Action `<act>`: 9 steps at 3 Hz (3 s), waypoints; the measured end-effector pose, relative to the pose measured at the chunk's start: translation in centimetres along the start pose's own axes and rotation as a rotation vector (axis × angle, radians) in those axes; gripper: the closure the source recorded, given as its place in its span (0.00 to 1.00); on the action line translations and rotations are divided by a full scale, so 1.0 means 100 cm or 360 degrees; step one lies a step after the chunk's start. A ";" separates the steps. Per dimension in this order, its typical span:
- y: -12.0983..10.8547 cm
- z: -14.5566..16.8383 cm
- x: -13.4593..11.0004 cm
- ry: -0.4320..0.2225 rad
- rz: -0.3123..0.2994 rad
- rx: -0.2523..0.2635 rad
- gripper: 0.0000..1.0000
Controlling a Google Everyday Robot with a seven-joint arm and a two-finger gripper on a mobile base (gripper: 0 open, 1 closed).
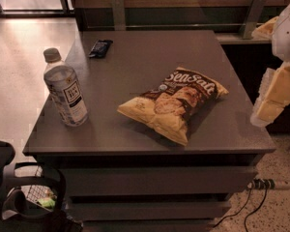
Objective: Move brown chip bag near rxbar blueberry
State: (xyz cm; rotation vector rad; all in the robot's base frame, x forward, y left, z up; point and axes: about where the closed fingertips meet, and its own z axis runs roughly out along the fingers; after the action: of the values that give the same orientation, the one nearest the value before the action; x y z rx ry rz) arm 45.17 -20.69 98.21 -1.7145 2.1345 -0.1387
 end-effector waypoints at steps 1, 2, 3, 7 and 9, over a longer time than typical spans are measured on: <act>-0.013 0.033 -0.017 -0.0097 -0.0107 -0.0002 0.00; -0.018 0.071 -0.036 -0.0182 -0.0215 -0.0066 0.00; -0.011 0.115 -0.055 -0.0263 -0.0294 -0.0182 0.00; 0.023 0.189 -0.096 -0.0441 -0.0390 -0.0401 0.26; 0.022 0.185 -0.097 -0.0440 -0.0393 -0.0401 0.79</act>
Offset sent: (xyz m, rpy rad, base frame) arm 0.0779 0.0788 -0.1019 0.1144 0.0370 0.3110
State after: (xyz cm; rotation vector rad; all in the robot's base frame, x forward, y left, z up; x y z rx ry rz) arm 51.52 -7.74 82.86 -2.0032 1.7955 0.2955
